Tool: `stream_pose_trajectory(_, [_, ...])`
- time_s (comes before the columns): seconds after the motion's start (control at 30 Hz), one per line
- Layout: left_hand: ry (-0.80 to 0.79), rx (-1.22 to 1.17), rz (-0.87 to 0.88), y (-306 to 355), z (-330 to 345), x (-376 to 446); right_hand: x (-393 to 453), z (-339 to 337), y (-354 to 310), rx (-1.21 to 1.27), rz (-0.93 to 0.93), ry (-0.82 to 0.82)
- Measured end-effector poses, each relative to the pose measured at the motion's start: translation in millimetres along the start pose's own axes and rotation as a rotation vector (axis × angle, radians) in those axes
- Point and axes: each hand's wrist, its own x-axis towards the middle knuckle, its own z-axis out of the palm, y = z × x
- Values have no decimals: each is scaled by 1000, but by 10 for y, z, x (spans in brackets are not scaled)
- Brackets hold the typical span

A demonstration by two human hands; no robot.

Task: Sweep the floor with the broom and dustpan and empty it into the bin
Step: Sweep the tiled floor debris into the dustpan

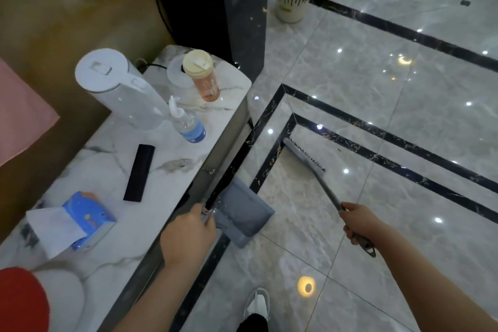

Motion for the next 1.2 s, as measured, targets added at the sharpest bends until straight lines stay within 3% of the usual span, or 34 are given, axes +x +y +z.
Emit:
stream_pose_trajectory(0.27, [29,8,14,60,-28,40,-121,250,6,-182,42,-207])
stream_pose_trajectory(0.5, [-19,-12,0,52,-111,9,-550,122,93,-101,162,-364])
stream_pose_trajectory(0.87, [-31,-43,5,-7,-113,-40,-505,-157,67,55,-9,-53])
stream_pose_trajectory(1.2, [-32,-27,-50,99,-166,-155,-355,-205,893,248,50,68])
